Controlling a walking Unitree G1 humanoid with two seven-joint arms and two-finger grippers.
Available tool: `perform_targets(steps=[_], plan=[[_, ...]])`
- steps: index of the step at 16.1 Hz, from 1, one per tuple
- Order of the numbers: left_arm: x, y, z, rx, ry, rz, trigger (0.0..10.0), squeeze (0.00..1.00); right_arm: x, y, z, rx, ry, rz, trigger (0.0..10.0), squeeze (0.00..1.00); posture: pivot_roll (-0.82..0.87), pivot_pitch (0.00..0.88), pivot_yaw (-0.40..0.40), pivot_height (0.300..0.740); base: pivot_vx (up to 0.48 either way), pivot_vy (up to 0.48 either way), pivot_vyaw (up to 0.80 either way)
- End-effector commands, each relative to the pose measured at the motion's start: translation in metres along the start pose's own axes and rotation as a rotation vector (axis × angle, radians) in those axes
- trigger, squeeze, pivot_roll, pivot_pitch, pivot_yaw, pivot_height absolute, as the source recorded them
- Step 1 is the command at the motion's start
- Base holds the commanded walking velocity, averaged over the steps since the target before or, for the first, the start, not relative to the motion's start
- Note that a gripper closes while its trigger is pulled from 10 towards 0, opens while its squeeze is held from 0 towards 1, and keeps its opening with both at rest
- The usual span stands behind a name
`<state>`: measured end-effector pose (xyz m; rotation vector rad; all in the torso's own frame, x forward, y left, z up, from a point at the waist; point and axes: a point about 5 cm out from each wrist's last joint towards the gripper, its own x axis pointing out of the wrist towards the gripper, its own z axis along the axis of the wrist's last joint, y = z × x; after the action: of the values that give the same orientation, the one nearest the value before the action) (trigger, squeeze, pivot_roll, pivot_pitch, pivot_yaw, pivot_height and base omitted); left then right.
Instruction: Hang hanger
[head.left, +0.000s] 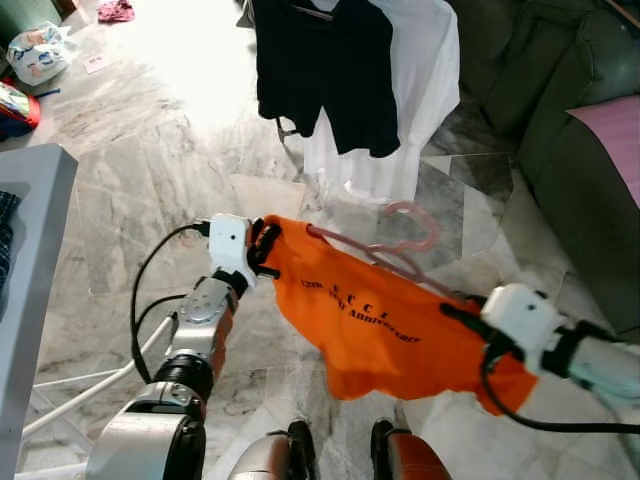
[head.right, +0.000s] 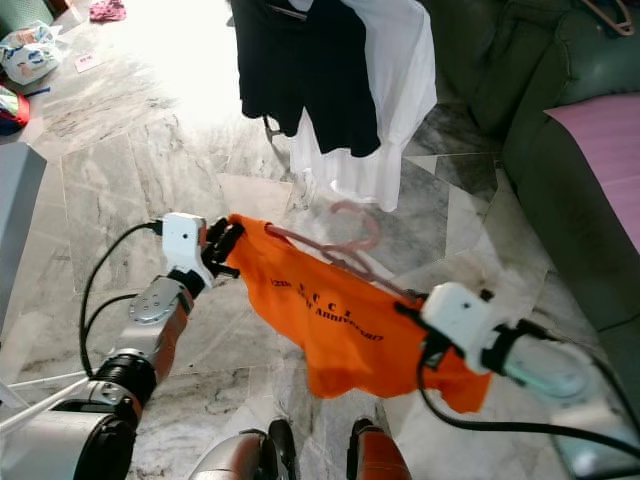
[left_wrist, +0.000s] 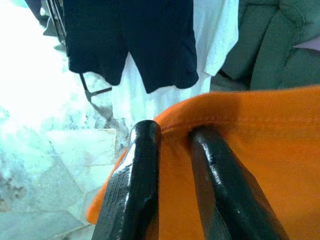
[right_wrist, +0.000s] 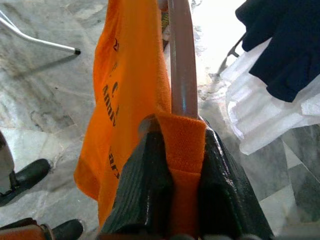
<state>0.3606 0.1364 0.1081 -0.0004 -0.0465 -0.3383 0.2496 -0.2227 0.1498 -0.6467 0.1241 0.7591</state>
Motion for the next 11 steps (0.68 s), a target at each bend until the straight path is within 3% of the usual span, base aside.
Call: perform_targets(steps=[1,4,7,11], plan=[[-0.009,0.006,-0.013,0.022,0.055,0.018,10.0,0.00,-0.006,0.000,0.010,-0.012,-0.041,0.037,10.0,0.00,-0.12,0.273,0.092,0.740,0.000,0.000,0.00],[-0.014,0.012,-0.019,0.064,0.096,-0.010,10.0,0.00,-0.027,-0.020,0.012,-0.014,-0.025,0.037,10.0,0.00,-0.13,0.272,0.093,0.740,0.000,0.000,0.00],[-0.016,0.010,-0.022,0.088,0.119,-0.065,10.0,0.00,-0.034,-0.026,0.017,-0.004,-0.032,0.040,10.0,0.00,-0.13,0.274,0.096,0.740,0.000,0.000,0.00],[-0.017,-0.001,-0.024,0.018,0.112,-0.177,10.0,0.00,-0.039,-0.028,0.022,0.024,-0.055,0.060,10.0,0.00,-0.14,0.275,0.098,0.740,0.000,0.000,0.00]])
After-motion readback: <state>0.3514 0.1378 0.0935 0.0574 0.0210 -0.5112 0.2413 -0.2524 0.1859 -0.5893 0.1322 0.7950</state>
